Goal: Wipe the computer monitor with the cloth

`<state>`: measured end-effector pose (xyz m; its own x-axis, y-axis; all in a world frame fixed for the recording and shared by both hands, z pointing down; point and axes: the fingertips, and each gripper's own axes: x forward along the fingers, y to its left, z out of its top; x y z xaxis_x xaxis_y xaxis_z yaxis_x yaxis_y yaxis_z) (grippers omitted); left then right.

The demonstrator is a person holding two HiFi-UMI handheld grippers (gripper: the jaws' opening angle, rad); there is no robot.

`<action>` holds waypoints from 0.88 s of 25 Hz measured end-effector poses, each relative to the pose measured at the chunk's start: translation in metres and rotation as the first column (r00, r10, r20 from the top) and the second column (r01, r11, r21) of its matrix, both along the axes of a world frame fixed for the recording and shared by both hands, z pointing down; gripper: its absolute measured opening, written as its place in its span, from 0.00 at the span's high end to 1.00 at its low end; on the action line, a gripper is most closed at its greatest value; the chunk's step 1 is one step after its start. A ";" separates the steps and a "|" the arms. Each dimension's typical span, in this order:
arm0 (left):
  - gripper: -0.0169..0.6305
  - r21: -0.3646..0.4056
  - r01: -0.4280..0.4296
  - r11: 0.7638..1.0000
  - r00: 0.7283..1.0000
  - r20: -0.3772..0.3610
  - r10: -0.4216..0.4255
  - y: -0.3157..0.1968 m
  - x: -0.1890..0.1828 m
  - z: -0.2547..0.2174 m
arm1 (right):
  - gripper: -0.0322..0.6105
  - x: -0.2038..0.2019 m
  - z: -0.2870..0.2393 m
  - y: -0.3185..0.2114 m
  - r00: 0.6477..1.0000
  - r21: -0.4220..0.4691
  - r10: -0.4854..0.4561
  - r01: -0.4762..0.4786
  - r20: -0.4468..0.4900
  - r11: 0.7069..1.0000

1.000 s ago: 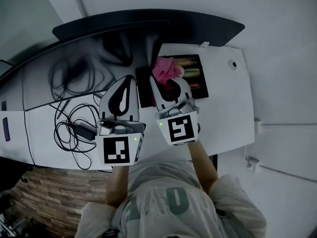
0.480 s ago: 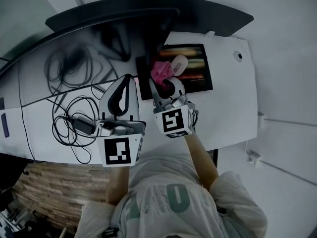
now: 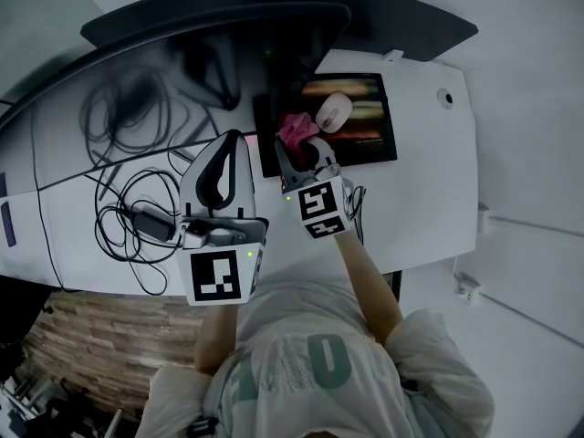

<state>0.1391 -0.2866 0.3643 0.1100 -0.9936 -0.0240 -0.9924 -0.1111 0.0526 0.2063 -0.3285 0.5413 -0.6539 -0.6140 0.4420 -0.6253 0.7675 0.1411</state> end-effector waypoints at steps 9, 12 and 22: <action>0.95 -0.005 0.007 1.000 1.000 0.002 -0.007 0.000 -0.003 0.000 | 0.86 -0.004 0.010 0.003 1.000 -0.031 0.002 -0.002 0.004 1.000; 0.95 0.005 0.011 1.000 1.000 0.016 -0.011 0.002 -0.006 -0.002 | 0.86 -0.001 0.006 -0.001 1.000 -0.013 0.027 -0.027 0.007 1.000; 0.95 0.098 0.030 0.995 0.998 0.049 -0.035 0.025 -0.004 -0.050 | 0.86 0.044 -0.159 0.008 0.938 0.250 0.166 -0.247 0.305 0.936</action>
